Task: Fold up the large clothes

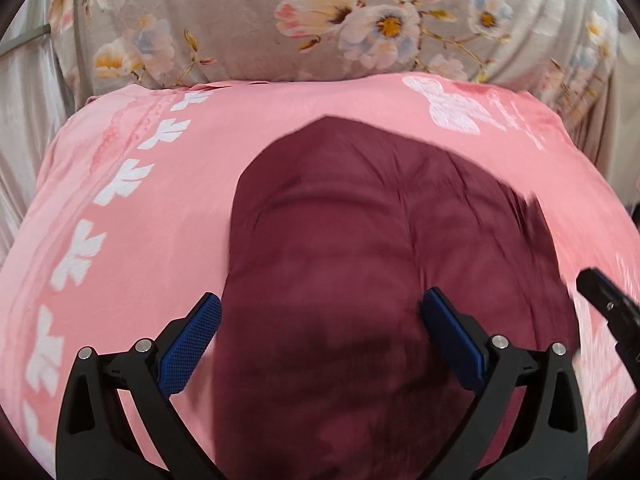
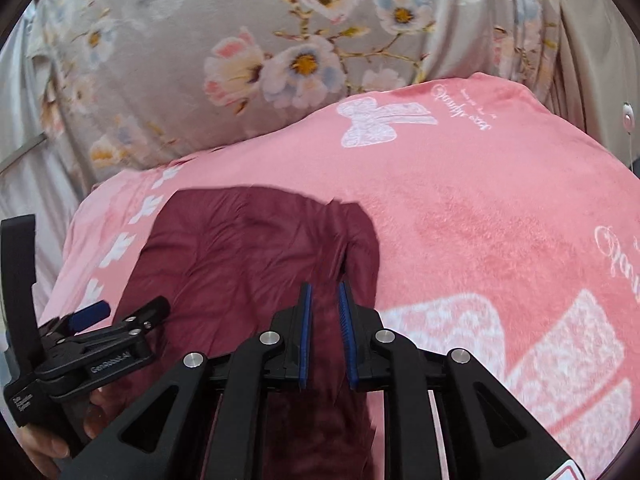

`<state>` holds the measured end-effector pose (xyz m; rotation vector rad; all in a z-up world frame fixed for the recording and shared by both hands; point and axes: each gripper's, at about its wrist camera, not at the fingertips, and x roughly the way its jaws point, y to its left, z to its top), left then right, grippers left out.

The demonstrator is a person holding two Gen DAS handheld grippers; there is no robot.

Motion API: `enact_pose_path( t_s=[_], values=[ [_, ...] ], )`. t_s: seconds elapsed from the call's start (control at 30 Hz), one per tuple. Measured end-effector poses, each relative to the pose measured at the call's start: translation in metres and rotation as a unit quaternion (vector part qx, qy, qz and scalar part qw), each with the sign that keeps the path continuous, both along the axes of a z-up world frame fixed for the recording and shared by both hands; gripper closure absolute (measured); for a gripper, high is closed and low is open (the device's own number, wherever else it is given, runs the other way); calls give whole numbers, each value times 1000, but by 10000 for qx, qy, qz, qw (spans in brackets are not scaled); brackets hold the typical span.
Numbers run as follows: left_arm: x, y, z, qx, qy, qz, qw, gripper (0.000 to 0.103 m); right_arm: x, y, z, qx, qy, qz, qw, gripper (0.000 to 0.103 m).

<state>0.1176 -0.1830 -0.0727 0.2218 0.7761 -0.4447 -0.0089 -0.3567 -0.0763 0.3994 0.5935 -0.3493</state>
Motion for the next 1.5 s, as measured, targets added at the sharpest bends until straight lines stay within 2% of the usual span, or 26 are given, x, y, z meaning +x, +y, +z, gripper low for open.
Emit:
enact_pose_path(
  t_s=[0.13,0.2,0.33,0.6,0.83,1.0,1.1,1.17,1.23,1.33,1.4,1.43,1.47,1.5],
  values=[
    [-20,6,-13,104,140,-40,9998,5,-9,23,-14,-196,135,162,9996,86],
    [-25,8,-18,129,84,6,9999,5,-7,33,-27,-468,325,155,9983,86],
    [-28,8,-24,211,22,18,9998,5,-9,39,-42,-567,422,129,9974,87],
    [-30,6,-36,223,-76,70,9997,5,-8,29,-53,-182,476,201,9985,87],
    [-36,2,-42,302,-392,126,9987,5,-8,30,-55,-130,484,203,9985,87],
    [-35,3,-44,268,-435,113,9986,5,-18,21,-53,190,277,218,9992,87],
    [-33,11,-39,224,-189,9,9996,5,-41,20,-43,514,98,260,9983,75],
    [-31,25,-33,64,200,28,9998,5,-57,25,-34,429,24,334,9985,58],
    [-32,35,-33,-63,411,36,9991,5,-65,33,-27,275,-15,453,9986,48],
    [-33,40,-37,-97,510,51,9986,5,-58,45,-27,87,110,686,9975,48],
    [-32,40,-39,-100,595,85,9981,5,-47,52,-35,-92,360,671,9971,51],
    [-31,41,-40,-97,645,95,9978,5,-43,54,-38,-205,489,617,9967,64],
    [-31,41,-41,-87,675,88,9976,5,-44,53,-39,-199,490,560,9970,85],
    [-31,42,-42,-77,692,72,9975,5,-48,48,-39,-4,425,487,9979,90]
  ],
)
